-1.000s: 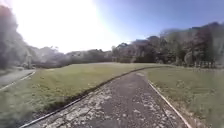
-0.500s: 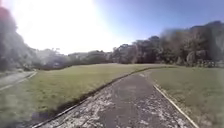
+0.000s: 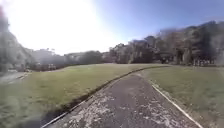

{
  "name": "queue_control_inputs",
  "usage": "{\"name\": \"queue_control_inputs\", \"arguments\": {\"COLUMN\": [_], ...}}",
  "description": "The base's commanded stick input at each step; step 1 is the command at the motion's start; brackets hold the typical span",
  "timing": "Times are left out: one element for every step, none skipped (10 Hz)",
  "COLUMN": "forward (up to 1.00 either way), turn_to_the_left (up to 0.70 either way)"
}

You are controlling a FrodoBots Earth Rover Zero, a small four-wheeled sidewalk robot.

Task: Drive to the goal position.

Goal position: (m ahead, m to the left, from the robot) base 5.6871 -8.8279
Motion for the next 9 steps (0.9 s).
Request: {"name": "queue_control_inputs", "arguments": {"forward": [0.50, 0.50, 0.50, 0.50, 0.50, 0.50, 0.50, 0.50, 0.50], "turn_to_the_left": [0.00, 0.00, 0.00, 0.00, 0.00, 0.00, 0.00, 0.00, 0.00]}}
